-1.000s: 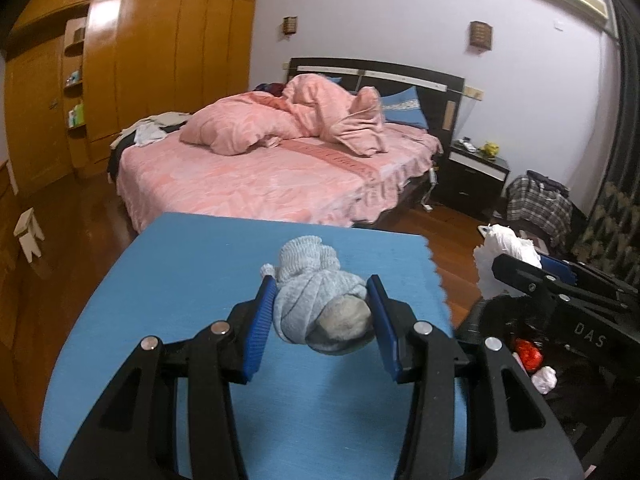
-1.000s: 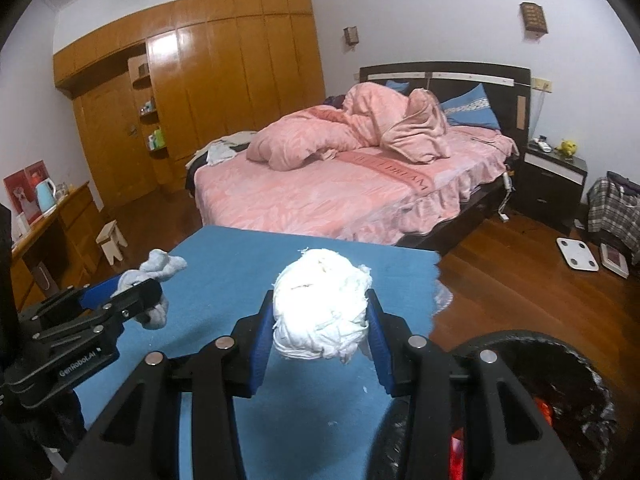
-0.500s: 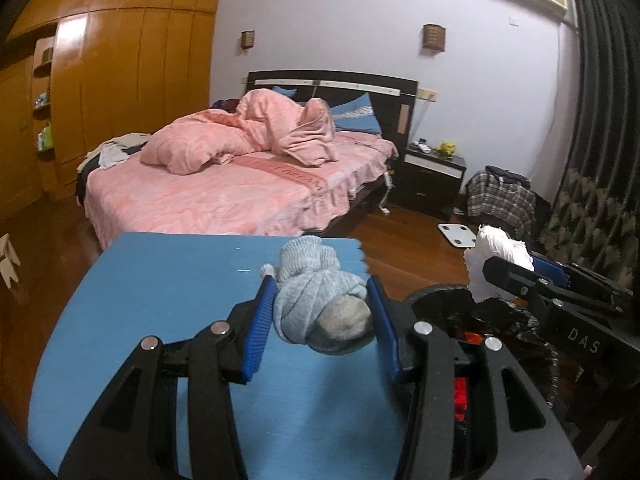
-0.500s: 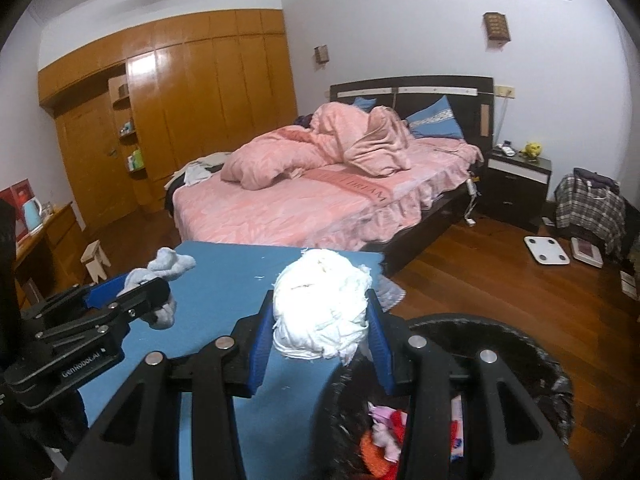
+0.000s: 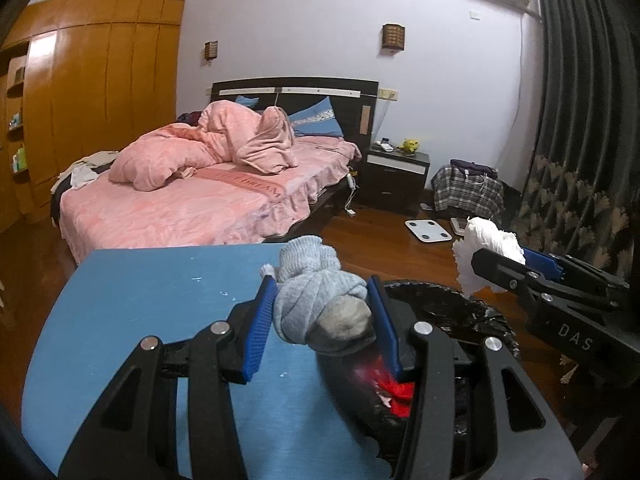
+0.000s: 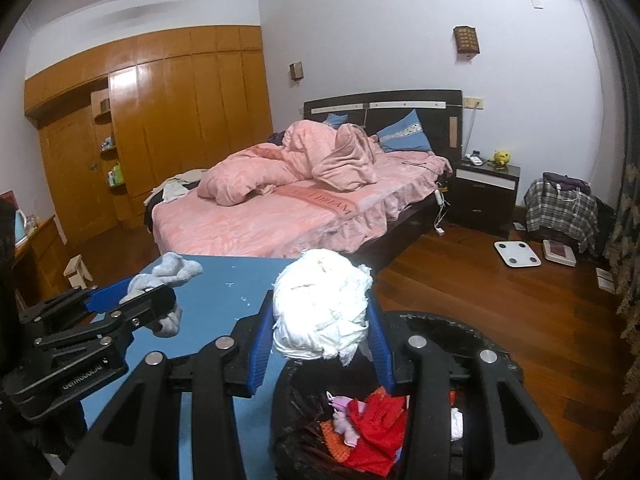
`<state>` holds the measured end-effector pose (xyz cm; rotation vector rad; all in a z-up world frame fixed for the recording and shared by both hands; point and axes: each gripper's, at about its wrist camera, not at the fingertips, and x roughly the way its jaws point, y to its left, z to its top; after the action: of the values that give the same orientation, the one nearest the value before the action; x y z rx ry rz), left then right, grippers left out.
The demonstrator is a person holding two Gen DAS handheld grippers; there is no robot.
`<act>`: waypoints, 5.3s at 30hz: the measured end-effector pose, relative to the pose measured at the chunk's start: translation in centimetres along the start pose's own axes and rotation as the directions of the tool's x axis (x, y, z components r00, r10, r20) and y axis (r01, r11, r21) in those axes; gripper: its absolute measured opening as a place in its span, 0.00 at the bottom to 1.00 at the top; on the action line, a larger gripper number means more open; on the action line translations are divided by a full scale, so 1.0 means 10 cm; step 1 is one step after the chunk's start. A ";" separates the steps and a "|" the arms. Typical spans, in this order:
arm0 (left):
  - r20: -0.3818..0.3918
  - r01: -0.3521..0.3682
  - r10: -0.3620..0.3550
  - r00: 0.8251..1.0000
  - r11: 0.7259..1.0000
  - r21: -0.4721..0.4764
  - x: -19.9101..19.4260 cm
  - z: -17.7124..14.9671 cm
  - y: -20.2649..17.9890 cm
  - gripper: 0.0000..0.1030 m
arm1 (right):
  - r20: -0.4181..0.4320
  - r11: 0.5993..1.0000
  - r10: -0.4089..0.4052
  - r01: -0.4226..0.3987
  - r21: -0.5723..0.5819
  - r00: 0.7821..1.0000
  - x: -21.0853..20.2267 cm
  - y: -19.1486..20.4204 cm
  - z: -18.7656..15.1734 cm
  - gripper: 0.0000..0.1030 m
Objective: Collect trash
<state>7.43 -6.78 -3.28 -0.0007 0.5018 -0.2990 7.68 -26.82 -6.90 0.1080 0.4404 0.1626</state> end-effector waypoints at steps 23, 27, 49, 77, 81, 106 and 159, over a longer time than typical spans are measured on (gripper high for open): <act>-0.010 0.117 -0.117 0.993 0.986 0.118 0.20 0.02 -0.73 0.44 | 0.016 0.990 -0.132 0.131 0.059 0.991 -0.33 -0.66 -0.13 0.41; -0.022 0.136 -0.134 0.991 0.983 0.125 0.31 0.00 -0.83 0.44 | 0.002 0.985 -0.155 0.155 0.075 0.988 -0.31 -0.79 -0.18 0.42; -0.087 0.207 -0.197 0.977 0.968 0.139 1.06 -0.17 -1.19 0.44 | -0.045 0.974 -0.198 0.202 0.104 0.979 -0.02 -1.38 -0.36 0.41; -0.177 0.201 -0.177 0.968 0.971 0.131 1.84 -0.28 -1.14 0.44 | -0.144 0.985 -0.125 0.140 0.098 0.982 0.79 -1.67 -0.50 0.41; -0.188 0.216 -0.191 0.963 0.969 0.123 1.90 -0.29 -1.13 0.49 | -0.154 0.986 -0.119 0.135 0.100 0.981 0.87 -1.70 -0.51 0.45; -0.159 0.146 -0.131 0.979 0.986 0.085 1.44 -0.17 -0.72 0.91 | -0.182 0.973 -0.148 0.176 0.151 0.972 0.60 -1.59 -0.41 0.94; 0.028 0.041 -0.043 0.999 0.997 0.066 -0.43 0.10 -0.39 0.94 | -0.047 0.998 -0.067 0.067 0.001 0.997 -0.68 -0.34 0.01 0.94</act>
<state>3.23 -9.37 -0.05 0.0480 0.4633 -0.3556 2.07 -31.35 -4.44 0.0922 0.4905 0.0985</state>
